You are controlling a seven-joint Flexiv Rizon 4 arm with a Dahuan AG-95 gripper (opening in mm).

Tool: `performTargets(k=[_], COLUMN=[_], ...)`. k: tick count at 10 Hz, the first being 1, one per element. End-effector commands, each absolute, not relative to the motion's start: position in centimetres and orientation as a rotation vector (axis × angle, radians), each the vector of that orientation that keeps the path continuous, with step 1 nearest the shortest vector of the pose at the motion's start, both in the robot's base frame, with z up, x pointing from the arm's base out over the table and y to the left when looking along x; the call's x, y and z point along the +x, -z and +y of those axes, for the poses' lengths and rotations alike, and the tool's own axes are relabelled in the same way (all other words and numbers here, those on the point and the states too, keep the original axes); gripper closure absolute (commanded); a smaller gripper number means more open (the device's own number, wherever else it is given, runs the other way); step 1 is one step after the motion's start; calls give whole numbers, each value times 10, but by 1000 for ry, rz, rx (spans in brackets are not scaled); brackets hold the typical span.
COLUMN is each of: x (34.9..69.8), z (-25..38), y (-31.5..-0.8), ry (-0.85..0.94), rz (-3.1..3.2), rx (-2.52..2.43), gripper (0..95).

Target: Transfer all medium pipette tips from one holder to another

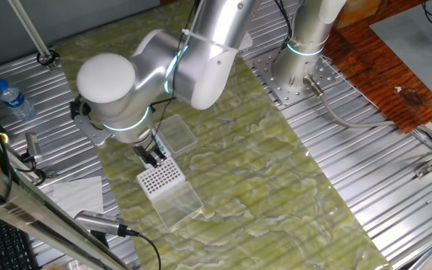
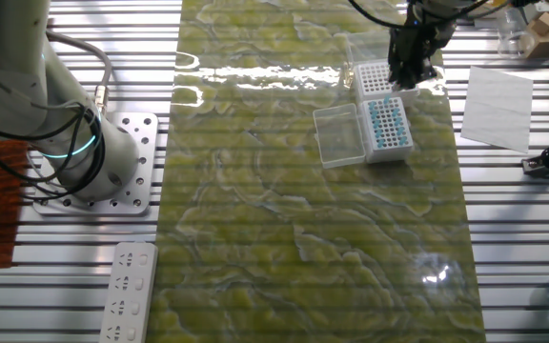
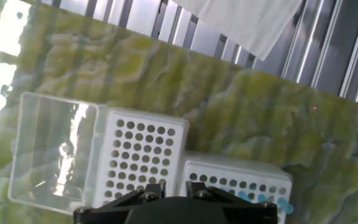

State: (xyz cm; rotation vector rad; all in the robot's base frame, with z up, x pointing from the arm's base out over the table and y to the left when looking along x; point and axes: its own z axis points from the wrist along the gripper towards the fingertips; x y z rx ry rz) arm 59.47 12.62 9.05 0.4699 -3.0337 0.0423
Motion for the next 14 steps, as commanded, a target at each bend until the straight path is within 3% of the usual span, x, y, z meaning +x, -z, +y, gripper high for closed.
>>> performTargets(k=[1,2,3,14], x=[593,594,594,588], z=[124,122,120,115], y=[-88,-86,-86,-83], ry=[-43,-42,-39,-26], rz=[-3041,-3045,-3047,-3046], rx=[472,477,482,520], gripper=[950,950,760,760])
